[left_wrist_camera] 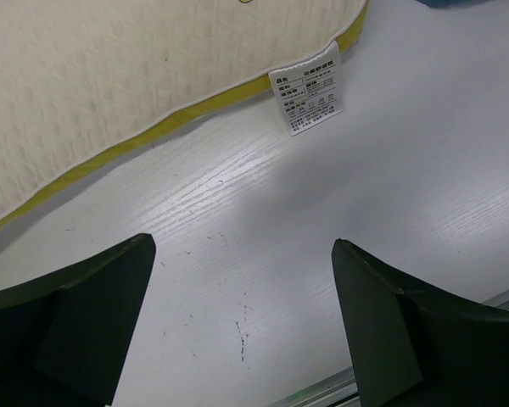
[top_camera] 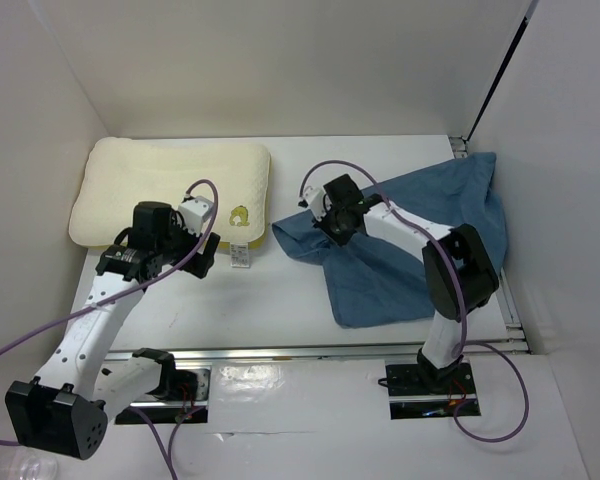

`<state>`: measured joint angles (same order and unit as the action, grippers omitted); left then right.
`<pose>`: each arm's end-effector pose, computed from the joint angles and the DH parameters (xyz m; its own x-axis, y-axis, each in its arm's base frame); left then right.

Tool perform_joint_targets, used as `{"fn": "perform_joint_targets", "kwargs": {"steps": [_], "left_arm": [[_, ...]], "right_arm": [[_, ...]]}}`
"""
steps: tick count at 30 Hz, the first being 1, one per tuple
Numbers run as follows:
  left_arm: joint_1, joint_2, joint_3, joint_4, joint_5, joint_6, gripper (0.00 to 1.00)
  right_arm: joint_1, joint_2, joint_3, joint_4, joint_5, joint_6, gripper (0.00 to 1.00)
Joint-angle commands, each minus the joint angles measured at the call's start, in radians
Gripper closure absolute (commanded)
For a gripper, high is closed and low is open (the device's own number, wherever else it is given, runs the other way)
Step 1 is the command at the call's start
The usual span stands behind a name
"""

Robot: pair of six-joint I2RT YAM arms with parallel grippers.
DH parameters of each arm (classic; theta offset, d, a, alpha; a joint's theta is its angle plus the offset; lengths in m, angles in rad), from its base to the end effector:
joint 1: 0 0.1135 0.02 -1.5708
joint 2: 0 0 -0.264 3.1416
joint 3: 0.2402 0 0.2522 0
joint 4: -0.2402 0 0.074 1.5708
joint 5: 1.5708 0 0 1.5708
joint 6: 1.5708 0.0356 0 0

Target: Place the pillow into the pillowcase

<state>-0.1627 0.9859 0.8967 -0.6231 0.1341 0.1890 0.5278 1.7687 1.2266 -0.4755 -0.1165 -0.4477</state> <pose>0.2028 -0.0381 0.3001 -0.5845 0.2846 -0.7598 0.3769 0.9245 0.0564 0.3177 0.1900 0.2043 -0.4232 -0.7444 -0.5164 -0.8167 0.5603 -0.1383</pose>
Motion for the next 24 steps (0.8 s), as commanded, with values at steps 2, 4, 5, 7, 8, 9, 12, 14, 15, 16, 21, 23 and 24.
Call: {"fn": "perform_joint_targets", "kwargs": {"steps": [2, 4, 5, 7, 8, 9, 12, 14, 15, 16, 21, 23, 24], "left_arm": [[-0.001, 0.000, -0.001, 0.028, -0.005, 0.017, 0.00], [-0.001, 0.000, -0.001, 0.028, 0.004, 0.017, 0.00], [-0.001, 0.000, -0.001, 0.028, 0.004, 0.017, 0.00], [-0.001, 0.000, -0.001, 0.028, 0.004, 0.017, 0.00], [-0.001, 0.000, -0.010, 0.028, 0.004, 0.017, 0.00], [-0.001, 0.000, -0.010, 0.028, 0.004, 0.017, 0.00], [-0.001, 0.023, -0.010, 0.037, 0.013, 0.017, 0.00], [-0.001, 0.033, -0.001, 0.037, 0.013, 0.017, 0.00], [-0.001, 0.042, -0.001, 0.037, 0.013, 0.017, 0.00], [-0.011, 0.042, -0.001, 0.048, 0.013, 0.017, 0.00], [-0.011, 0.063, 0.018, 0.048, 0.024, 0.017, 0.00], [-0.011, 0.063, 0.018, 0.048, 0.024, 0.017, 0.00], [-0.011, 0.063, 0.018, 0.048, 0.024, 0.017, 0.00]], "right_arm": [[-0.110, 0.075, 0.118, 0.068, 0.064, 0.064, 1.00], [-0.190, 0.103, 0.172, 0.055, 0.051, 0.116, 1.00], [-0.213, 0.112, 0.186, 0.040, 0.029, 0.130, 1.00], [-0.264, 0.097, 0.208, 0.016, -0.017, 0.153, 1.00], [-0.264, 0.097, 0.220, 0.005, -0.066, 0.153, 1.00], [-0.273, 0.083, 0.220, -0.009, -0.096, 0.153, 1.00], [-0.273, 0.041, 0.220, -0.081, -0.262, 0.143, 1.00], [-0.273, 0.022, 0.220, -0.161, -0.355, 0.120, 1.00], [-0.263, 0.021, 0.220, -0.191, -0.441, 0.104, 1.00], [-0.250, 0.021, 0.220, -0.256, -0.480, 0.078, 1.00], [-0.227, 0.021, 0.211, -0.373, -0.690, 0.024, 1.00], [-0.200, 0.021, 0.211, -0.420, -0.721, -0.008, 1.00], [-0.200, 0.021, 0.211, -0.442, -0.753, -0.022, 1.00]]}}
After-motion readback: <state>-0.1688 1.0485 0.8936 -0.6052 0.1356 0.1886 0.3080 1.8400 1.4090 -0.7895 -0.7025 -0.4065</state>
